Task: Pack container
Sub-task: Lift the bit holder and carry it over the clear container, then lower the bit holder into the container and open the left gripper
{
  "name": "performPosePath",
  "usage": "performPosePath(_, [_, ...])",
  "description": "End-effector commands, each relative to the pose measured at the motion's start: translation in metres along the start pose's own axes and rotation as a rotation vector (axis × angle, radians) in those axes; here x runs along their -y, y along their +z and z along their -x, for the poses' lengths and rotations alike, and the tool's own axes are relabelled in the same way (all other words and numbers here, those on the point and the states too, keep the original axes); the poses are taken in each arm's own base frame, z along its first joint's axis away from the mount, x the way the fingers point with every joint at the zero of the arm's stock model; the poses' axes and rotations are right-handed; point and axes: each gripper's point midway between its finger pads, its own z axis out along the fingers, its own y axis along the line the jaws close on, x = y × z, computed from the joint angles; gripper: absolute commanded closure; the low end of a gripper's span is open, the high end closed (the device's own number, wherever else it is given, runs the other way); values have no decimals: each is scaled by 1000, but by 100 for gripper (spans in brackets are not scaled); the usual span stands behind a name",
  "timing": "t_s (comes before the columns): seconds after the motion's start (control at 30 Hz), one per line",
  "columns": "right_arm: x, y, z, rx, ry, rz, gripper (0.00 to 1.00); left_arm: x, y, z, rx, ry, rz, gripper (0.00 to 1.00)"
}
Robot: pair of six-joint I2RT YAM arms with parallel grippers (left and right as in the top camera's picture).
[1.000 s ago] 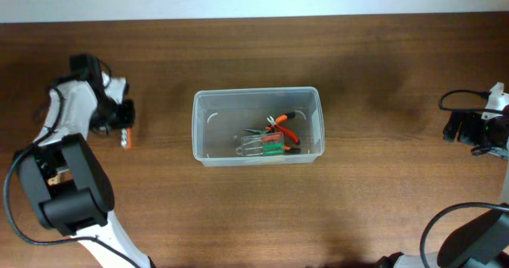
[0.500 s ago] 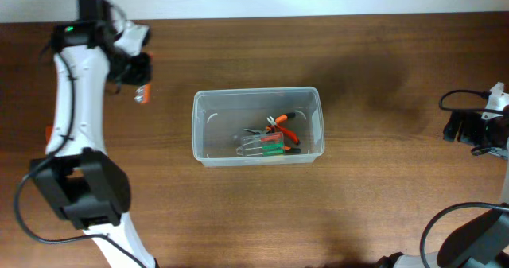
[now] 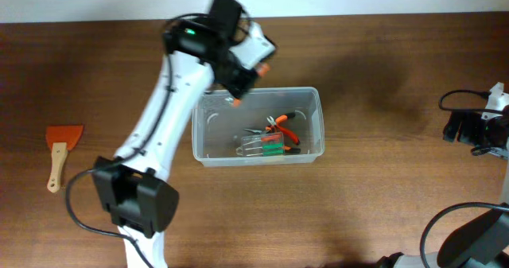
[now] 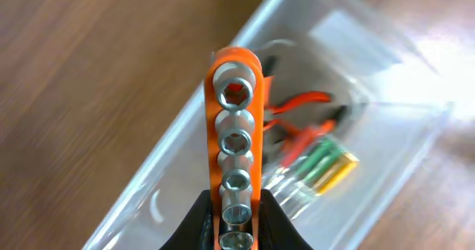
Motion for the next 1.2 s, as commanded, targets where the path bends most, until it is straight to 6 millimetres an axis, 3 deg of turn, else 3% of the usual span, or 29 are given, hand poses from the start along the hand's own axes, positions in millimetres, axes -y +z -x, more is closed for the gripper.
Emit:
performPosePath(0.0, [-1, -2, 1, 8, 12, 7, 1, 18, -19, 15, 54, 95, 1, 94])
performPosePath(0.3, [-1, -2, 1, 8, 12, 7, 1, 30, 8, -5, -59, 150, -63, 94])
performPosePath(0.67, [-1, -2, 1, 8, 12, 7, 1, 24, 78, -31, -206, 132, -138, 94])
performPosePath(0.8, [-1, -2, 1, 8, 12, 7, 1, 24, 95, -39, -243, 122, -157, 93])
performPosePath(1.1, [-1, -2, 1, 8, 12, 7, 1, 26, 114, -55, -311, 104, -191, 92])
performPosePath(1.17, [-1, -2, 1, 8, 12, 7, 1, 26, 115, -56, -314, 103, -193, 87])
